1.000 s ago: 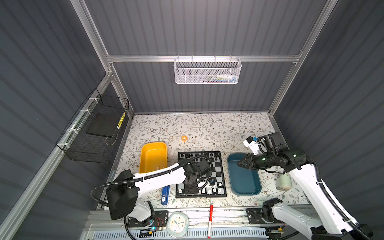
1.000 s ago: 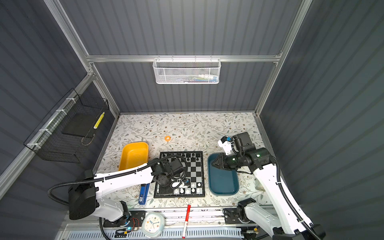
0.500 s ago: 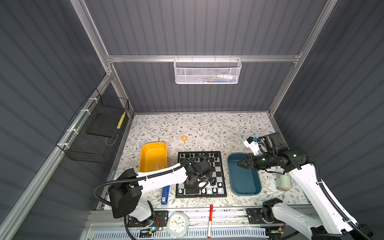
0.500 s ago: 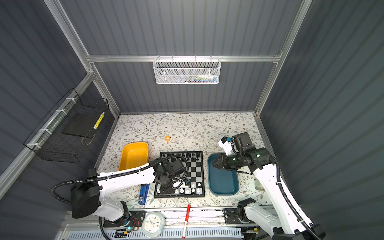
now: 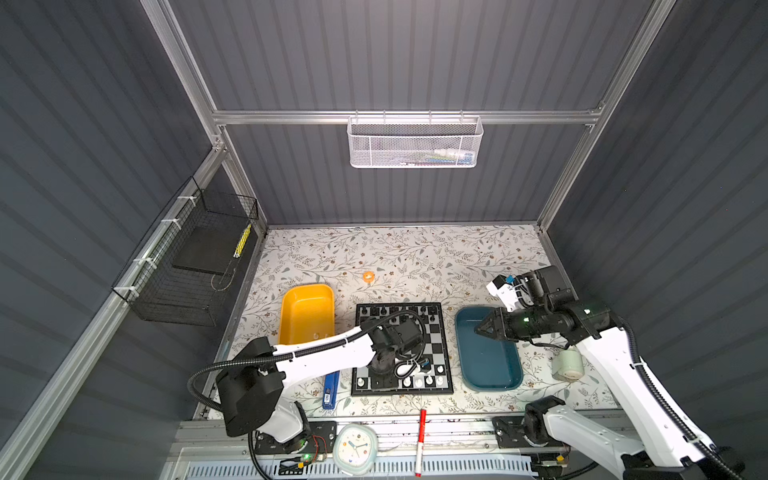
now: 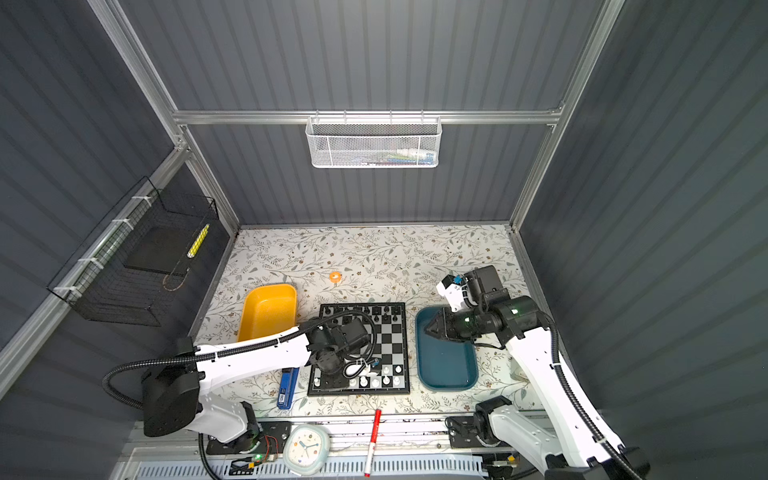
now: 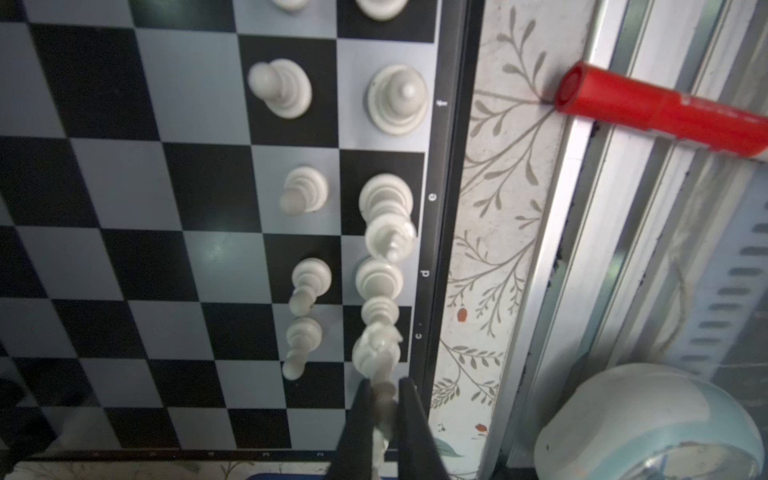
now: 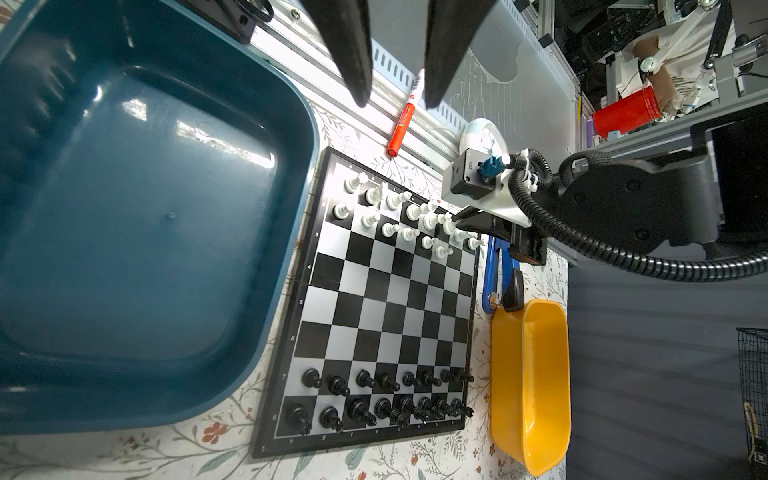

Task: Set up the chess pieces on the board

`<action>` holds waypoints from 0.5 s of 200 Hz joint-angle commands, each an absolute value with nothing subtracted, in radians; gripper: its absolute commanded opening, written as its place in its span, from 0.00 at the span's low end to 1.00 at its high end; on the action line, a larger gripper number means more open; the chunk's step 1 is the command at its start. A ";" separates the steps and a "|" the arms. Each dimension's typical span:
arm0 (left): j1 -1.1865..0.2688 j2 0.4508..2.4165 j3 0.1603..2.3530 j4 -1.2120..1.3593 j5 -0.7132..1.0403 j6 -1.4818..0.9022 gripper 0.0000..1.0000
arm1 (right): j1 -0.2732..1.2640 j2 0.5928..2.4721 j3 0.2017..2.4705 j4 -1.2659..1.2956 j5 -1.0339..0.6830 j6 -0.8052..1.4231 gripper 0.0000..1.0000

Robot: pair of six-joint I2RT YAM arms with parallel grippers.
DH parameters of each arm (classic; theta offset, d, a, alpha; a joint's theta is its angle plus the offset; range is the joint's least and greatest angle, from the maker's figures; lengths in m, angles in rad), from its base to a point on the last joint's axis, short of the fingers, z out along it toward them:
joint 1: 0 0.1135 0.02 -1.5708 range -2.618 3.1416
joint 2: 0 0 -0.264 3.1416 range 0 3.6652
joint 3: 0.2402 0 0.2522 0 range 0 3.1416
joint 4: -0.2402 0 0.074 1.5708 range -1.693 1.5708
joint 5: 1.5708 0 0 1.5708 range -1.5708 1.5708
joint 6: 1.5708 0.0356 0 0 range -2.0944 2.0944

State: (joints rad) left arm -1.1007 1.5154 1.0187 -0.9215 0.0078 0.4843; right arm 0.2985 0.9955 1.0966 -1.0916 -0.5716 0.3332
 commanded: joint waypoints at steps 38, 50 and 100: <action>-1.108 1.524 0.982 -0.923 0.028 0.471 0.09 | 0.292 0.979 1.083 -1.092 -0.562 0.337 0.26; -1.108 1.522 0.978 -0.927 0.029 0.468 0.09 | 0.293 0.976 1.081 -1.091 -0.563 0.339 0.26; -1.108 1.525 0.982 -0.909 0.013 0.464 0.09 | 0.293 0.962 1.069 -1.086 -0.560 0.348 0.26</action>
